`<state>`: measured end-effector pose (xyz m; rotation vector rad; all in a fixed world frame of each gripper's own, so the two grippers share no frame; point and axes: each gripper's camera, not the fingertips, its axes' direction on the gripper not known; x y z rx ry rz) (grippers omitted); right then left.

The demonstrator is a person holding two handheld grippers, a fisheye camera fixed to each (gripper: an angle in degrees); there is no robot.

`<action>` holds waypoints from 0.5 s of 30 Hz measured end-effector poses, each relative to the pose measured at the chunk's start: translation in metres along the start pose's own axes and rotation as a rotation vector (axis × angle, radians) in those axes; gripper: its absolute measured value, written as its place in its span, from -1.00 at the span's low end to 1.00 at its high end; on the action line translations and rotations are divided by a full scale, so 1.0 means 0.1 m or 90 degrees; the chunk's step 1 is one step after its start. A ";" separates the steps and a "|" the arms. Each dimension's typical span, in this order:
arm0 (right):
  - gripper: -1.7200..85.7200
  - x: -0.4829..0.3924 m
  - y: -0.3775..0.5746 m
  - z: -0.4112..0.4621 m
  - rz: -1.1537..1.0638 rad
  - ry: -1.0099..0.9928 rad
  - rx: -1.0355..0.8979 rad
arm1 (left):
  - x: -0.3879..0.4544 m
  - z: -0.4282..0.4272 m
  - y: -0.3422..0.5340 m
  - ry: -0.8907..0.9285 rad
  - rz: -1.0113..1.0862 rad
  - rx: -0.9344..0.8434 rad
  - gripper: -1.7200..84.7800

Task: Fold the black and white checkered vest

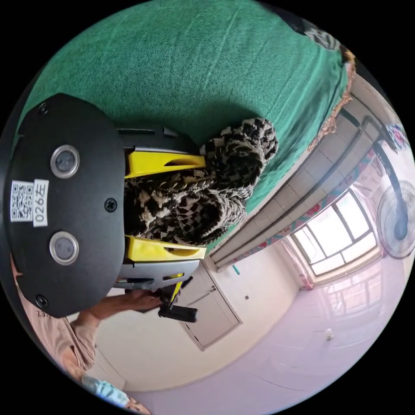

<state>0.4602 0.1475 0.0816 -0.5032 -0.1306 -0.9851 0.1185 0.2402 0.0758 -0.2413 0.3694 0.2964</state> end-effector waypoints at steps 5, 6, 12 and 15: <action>-0.98 0.18 -0.16 0.10 0.091 0.116 0.004 | -0.10 -0.11 -0.09 0.064 -0.033 -0.054 -0.79; -0.98 0.36 -0.05 0.04 0.139 0.161 0.005 | -0.11 -0.14 -0.11 0.074 -0.034 -0.053 -0.79; -0.89 0.68 1.26 -0.52 0.439 0.153 0.434 | -0.28 -0.14 -0.15 0.112 -0.089 -0.018 -0.70; -0.83 -0.48 0.13 0.03 0.247 0.197 0.421 | -0.47 -0.18 -0.12 0.145 -0.145 0.000 -0.65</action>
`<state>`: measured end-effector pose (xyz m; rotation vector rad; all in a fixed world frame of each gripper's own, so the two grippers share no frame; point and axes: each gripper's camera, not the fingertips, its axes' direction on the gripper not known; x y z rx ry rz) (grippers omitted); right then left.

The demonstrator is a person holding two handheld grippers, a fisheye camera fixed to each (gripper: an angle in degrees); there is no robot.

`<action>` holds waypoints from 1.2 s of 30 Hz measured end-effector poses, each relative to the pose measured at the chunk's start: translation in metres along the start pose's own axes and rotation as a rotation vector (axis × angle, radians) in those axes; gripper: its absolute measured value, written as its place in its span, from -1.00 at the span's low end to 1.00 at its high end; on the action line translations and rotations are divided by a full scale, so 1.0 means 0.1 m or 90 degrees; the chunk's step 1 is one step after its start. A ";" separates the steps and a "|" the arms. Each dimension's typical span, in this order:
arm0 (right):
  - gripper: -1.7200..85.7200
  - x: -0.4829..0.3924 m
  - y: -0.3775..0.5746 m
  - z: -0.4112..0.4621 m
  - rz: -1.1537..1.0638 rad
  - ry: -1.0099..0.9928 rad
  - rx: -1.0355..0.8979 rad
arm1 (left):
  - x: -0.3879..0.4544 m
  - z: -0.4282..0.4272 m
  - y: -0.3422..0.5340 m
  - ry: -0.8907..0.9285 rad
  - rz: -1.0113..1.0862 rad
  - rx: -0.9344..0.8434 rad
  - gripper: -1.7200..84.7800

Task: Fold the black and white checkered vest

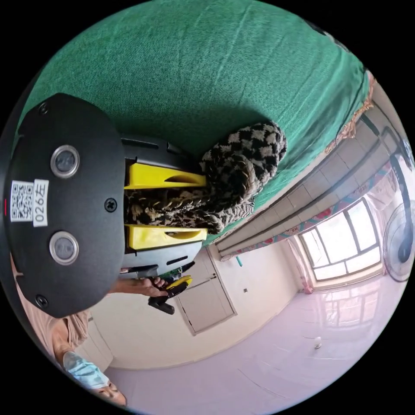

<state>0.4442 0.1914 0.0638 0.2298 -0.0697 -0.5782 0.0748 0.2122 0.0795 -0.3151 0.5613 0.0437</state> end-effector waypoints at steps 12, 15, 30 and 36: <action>-0.99 -4.63 0.22 3.90 -0.527 0.233 -0.271 | 0.09 0.18 -0.22 -0.032 0.077 -0.034 -0.55; -0.99 -3.61 -0.61 3.09 -0.316 0.169 -0.207 | 0.06 0.20 -0.39 -0.053 0.075 -0.124 -0.73; -1.00 -1.92 -0.87 -2.28 -0.043 -0.054 0.217 | 1.85 -1.17 -0.28 -0.005 0.392 0.069 -0.86; -0.99 -1.46 -2.50 -1.46 -0.041 0.031 0.158 | 1.86 -0.58 -1.24 -0.089 0.430 0.031 -0.83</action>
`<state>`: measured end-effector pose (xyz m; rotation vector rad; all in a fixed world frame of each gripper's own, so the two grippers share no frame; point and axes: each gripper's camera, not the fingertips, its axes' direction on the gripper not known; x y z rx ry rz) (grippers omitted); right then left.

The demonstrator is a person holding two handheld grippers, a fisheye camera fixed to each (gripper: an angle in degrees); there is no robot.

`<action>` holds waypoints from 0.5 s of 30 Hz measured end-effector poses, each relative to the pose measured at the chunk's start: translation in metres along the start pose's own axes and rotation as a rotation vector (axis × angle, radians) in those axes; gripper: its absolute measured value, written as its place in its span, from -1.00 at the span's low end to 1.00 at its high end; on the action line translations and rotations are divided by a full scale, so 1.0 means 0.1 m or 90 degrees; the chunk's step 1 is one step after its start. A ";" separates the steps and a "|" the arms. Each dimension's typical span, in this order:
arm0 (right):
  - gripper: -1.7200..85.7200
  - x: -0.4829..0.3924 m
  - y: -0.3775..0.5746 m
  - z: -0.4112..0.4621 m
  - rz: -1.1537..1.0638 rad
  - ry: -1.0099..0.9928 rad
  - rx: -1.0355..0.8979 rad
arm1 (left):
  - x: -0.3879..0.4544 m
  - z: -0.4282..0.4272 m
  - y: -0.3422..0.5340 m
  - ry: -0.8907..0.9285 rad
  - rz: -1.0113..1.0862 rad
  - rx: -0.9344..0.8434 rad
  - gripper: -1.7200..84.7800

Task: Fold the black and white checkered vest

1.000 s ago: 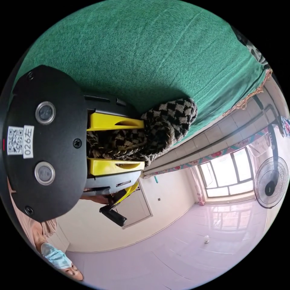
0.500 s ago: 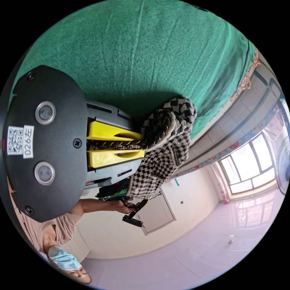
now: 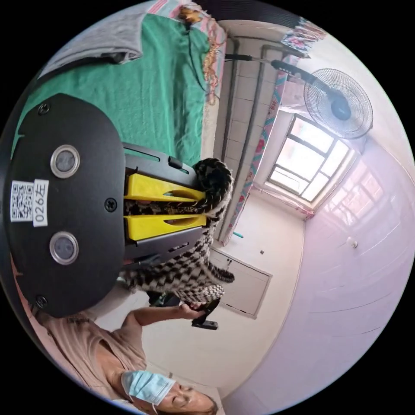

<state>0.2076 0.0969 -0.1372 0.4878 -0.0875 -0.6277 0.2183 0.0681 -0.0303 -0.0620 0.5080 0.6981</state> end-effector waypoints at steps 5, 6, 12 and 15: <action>-0.98 1.38 0.13 1.62 0.242 -0.046 -0.189 | -0.72 0.57 0.48 0.008 -0.205 -0.088 -0.82; -0.98 1.44 0.24 1.55 0.252 -0.067 -0.177 | -0.76 0.53 0.68 0.010 -0.219 -0.071 -0.87; -0.98 2.07 1.48 0.78 0.328 -0.145 -0.243 | -0.80 0.36 0.89 0.105 -0.284 -0.072 -0.96; -0.98 2.24 1.96 0.14 0.357 -0.214 -0.219 | -0.29 0.43 0.65 0.067 -0.169 -0.142 -0.97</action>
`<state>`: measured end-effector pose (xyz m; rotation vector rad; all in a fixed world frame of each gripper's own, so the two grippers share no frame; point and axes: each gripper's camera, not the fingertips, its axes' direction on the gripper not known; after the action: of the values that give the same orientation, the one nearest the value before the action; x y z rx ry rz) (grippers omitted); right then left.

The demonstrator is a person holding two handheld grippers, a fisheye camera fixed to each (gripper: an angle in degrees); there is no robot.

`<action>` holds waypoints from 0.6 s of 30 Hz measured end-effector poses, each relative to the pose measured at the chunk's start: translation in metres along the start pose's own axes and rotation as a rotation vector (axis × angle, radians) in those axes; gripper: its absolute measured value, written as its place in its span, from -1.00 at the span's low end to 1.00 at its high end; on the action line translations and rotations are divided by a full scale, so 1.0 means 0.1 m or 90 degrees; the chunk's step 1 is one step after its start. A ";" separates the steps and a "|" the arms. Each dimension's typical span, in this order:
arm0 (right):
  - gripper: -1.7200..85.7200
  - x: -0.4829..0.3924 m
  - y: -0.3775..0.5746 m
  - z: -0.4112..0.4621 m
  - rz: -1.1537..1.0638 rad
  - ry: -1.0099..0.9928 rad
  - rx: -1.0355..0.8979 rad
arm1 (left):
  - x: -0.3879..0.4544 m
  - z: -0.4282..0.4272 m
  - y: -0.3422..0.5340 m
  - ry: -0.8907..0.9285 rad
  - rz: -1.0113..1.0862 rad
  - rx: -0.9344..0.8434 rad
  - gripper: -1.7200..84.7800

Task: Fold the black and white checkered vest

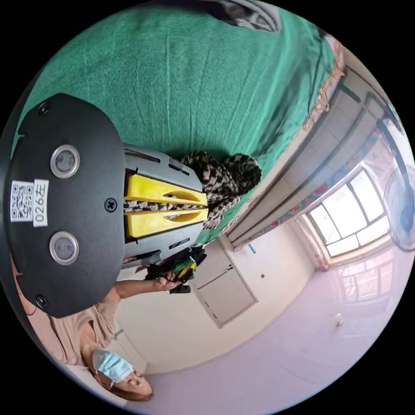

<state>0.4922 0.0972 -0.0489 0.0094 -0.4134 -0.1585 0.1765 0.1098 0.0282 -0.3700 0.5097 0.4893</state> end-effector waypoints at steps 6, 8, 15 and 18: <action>-0.98 -0.36 0.59 -0.60 -0.057 -0.062 -0.034 | 1.03 0.62 -0.01 -0.095 0.219 -0.132 -0.82; -0.98 -0.69 0.66 -0.58 -0.103 -0.090 -0.064 | 1.18 0.89 0.02 -0.149 0.248 -0.174 -0.70; -0.85 -1.37 1.53 0.25 -0.269 -0.022 -0.184 | 1.10 1.33 -0.12 -0.233 0.227 -0.282 -0.78; -0.78 -1.34 2.08 0.65 -0.327 -0.016 -0.248 | 0.96 1.27 -0.32 -0.170 0.197 -0.299 -0.83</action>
<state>0.3769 0.3251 -0.0343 -0.2713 -0.3931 -0.7440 0.3140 0.1740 0.0860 -0.6686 0.1859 0.9503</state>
